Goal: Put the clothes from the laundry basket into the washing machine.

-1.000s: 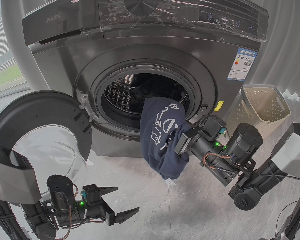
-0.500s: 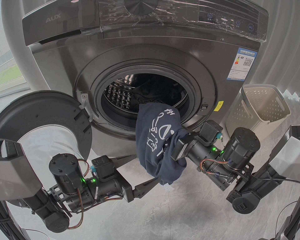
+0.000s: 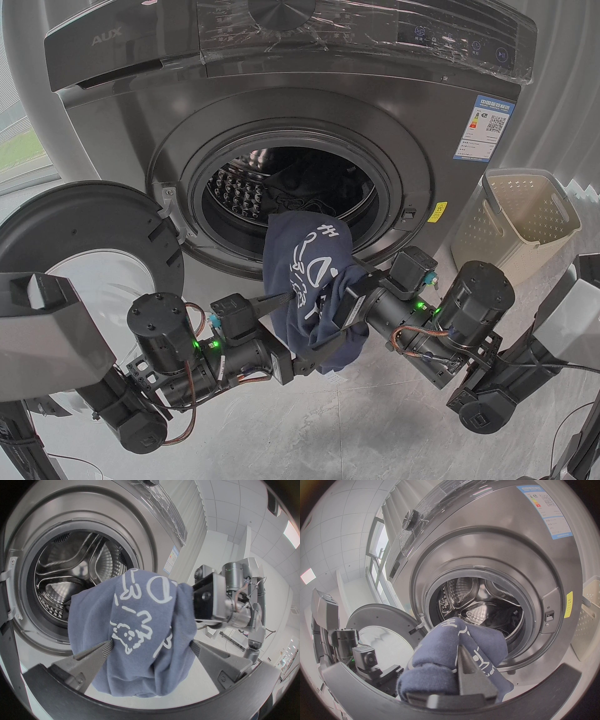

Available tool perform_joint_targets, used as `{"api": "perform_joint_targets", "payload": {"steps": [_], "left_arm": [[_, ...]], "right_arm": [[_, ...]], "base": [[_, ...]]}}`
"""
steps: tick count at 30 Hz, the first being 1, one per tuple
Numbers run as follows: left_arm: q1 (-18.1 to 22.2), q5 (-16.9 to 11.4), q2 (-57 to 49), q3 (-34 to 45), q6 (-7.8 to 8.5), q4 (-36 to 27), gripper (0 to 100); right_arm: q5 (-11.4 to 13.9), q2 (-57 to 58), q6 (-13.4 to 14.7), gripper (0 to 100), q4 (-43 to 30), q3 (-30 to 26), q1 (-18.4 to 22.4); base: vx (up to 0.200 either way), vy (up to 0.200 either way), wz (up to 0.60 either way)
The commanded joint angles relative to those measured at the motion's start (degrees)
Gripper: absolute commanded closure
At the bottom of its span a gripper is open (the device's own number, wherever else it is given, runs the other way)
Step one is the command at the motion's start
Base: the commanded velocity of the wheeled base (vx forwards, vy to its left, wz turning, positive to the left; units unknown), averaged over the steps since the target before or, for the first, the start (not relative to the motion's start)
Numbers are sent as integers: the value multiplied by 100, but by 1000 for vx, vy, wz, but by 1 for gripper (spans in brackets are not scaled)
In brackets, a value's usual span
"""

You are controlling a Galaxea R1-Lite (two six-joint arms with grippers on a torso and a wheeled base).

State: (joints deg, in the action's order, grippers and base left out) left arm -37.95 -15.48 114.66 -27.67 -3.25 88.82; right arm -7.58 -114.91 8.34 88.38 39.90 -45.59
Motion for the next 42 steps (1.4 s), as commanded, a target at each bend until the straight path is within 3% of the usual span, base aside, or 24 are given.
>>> {"api": "perform_joint_targets", "payload": {"steps": [1, 6, 7, 19, 24, 25, 29, 33, 36, 41, 42], "left_arm": [[-2, 72, 399, -388, 9, 4, 0], [16, 274, 601, -581, 0, -5, 0], [68, 450, 794, -678, 0, 4, 0], [95, 652, 1137, -1276, -8, -5, 0], [218, 968, 1216, -1469, -35, -5, 0], [244, 977, 1216, -1513, -61, -5, 100], [341, 1047, 1190, -1636, -149, 4, 100], [499, 1434, 1023, -1715, -325, 4, 100], [534, 1460, 724, -1592, -378, -5, 100], [464, 1443, 408, -1346, -369, -5, 100], [464, 1443, 372, -1311, -369, -5, 100]], "right_arm": [[-6, 47, 1, 100, 4, -44, -81], [-15, 197, 10, 100, 4, -167, -160], [-15, 302, 19, 100, 4, -290, -178], [-112, 425, 98, 100, 4, -439, -468], [-121, 434, 115, 100, 12, -633, -477], [-121, 434, 115, 100, 12, -677, -477], [-121, 461, 124, 100, 12, -703, -389], [-121, 557, 124, 100, 4, -905, -64], [-112, 513, 115, 100, 12, -1072, 103], [-103, 496, 98, 100, 4, -958, 33], [-103, 496, 107, 0, 12, -914, 15]], "base": [[0, 0, 0], [0, 0, 0], [0, 0, 0], [0, 0, 0], [0, 0, 0], [0, 0, 0], [0, 0, 0], [0, 0, 0], [0, 0, 0], [0, 0, 0], [0, 0, 0]]}}
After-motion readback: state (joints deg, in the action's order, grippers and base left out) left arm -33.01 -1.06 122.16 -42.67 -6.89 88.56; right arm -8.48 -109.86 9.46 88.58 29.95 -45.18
